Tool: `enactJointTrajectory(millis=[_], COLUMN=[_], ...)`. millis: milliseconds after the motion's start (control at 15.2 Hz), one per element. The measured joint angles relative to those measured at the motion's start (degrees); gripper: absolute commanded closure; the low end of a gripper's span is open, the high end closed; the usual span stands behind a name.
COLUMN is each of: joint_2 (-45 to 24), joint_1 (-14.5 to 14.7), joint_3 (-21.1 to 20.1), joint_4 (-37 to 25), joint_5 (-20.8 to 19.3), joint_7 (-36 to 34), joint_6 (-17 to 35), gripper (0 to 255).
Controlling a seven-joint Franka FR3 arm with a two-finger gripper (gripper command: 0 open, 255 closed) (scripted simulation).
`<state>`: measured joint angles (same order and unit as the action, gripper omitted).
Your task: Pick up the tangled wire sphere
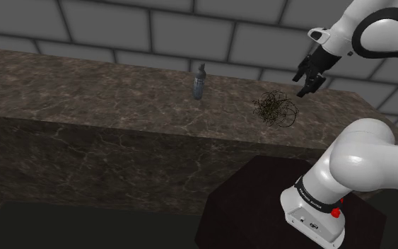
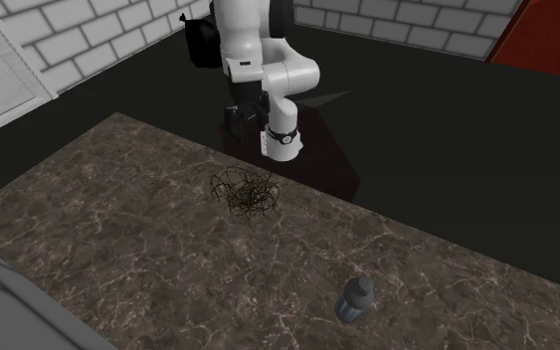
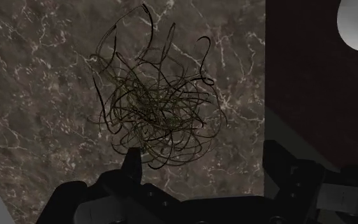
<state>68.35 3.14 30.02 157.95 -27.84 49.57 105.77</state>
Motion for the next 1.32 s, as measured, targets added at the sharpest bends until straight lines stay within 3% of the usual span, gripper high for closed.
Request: enactJointTrajectory(millis=[264,594,792,1188,1254,1320], joint_2=[-0.8,-5.8,-6.5,-8.3,-8.4,-8.5], joint_1=[1.3,8.0,9.2,9.7,9.6,9.6], joint_3=[10.3,24.6,28.3,32.9,33.2,33.4], joint_4=[0.5,-4.3,-4.8,-2.6,-2.4,-2.3], joint_5=[-7.4,-15.1,-17.1,-20.6,-20.9,-21.0], joint_7=[12.6,28.1,31.7,31.9,31.9,31.9], joint_6=[5.4,12.9,14.7,19.4,19.7,19.8], gripper=[0,0,0,0,255,255])
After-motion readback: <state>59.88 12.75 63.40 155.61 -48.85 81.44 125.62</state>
